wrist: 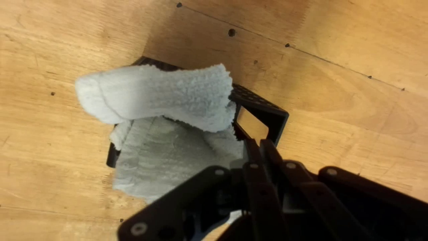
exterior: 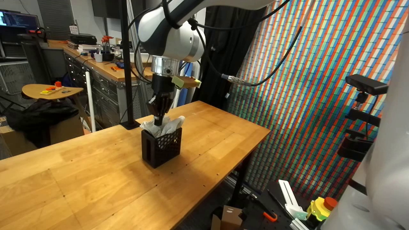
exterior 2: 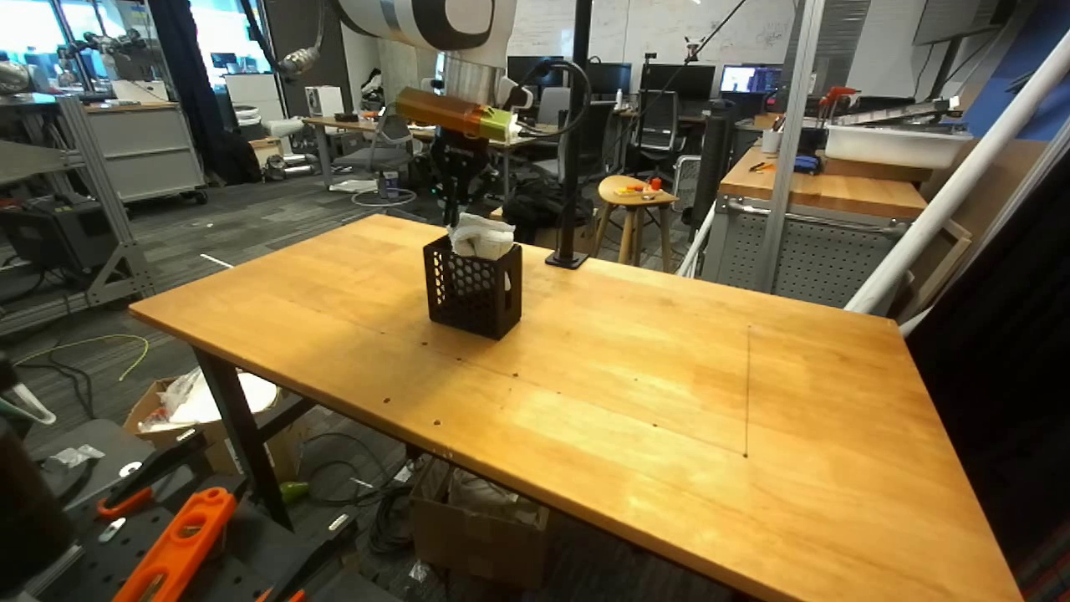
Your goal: Put the white towel in the black basket.
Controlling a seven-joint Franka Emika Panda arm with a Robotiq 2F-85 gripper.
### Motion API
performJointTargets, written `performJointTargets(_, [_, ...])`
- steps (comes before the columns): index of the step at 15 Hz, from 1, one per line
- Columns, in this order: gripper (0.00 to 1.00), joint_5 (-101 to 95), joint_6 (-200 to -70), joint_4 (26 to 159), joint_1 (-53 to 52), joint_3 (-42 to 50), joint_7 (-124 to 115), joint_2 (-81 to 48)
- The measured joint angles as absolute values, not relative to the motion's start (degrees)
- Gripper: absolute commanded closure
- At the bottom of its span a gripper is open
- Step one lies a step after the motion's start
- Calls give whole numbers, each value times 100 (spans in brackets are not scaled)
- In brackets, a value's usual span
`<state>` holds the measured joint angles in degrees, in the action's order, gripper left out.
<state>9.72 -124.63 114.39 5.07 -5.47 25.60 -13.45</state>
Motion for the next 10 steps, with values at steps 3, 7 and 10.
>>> performJointTargets(3, [100, 781, -12463, 11565, 456, -540, 2466, -1084])
performJointTargets(7, [100, 371, -12521, 11598, 441, -467, 2442, -822])
performJointTargets(10, [99, 204, -12652, 11589, 441, -393, 2442, -787])
